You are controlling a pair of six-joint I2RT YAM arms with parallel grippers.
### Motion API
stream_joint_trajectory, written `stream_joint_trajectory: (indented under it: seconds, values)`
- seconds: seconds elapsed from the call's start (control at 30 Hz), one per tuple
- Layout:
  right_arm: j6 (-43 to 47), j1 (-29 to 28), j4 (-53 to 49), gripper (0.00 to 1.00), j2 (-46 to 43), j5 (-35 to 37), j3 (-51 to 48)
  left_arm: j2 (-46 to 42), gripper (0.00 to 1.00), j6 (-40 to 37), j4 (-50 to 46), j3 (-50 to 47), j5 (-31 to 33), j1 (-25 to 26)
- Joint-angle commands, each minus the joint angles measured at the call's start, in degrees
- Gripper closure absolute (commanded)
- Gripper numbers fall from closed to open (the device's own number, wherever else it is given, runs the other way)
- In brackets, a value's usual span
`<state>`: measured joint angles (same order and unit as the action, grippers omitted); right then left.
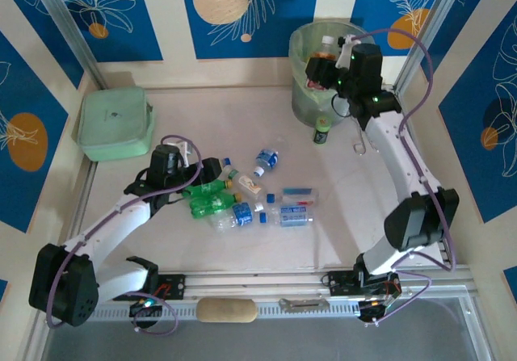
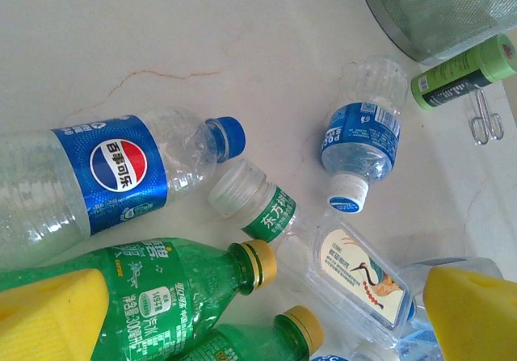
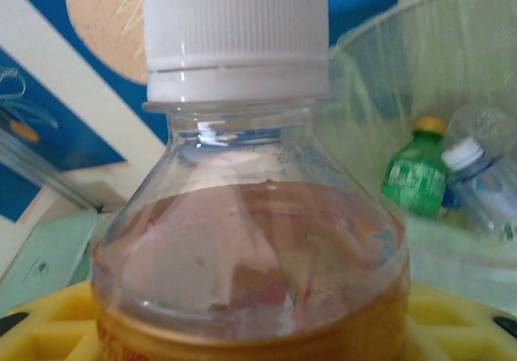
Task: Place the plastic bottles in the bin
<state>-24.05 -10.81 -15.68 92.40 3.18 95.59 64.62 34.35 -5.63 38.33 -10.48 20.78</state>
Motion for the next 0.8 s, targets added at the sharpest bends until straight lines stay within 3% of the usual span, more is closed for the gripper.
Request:
stream_joint_trajectory:
  seconds: [0.0,0.4,0.63,0.77]
  values:
    - [-0.35,1.57,-0.62,0.52,5.21,0.48,8.37,-2.26,0.0,-1.2,-1.68,-1.1,-1.13,-0.62]
    - [2.26,4.43,-15.65,0.52,25.08,4.63,34.99,-5.99,0.0,-0.89,-3.38,-3.31,-0.24,-0.64]
    - [0.38,6.06,-27.94,0.49,38.44,2.54,54.13,-6.35,0.0,-0.77,-3.31,-3.62,-0.25,-0.63]
    - [-0.09,6.22,-28.59,0.42,39.89,3.22,55.54,-6.09,0.0,-0.95,-3.68,-3.27,-0.58,-0.6]
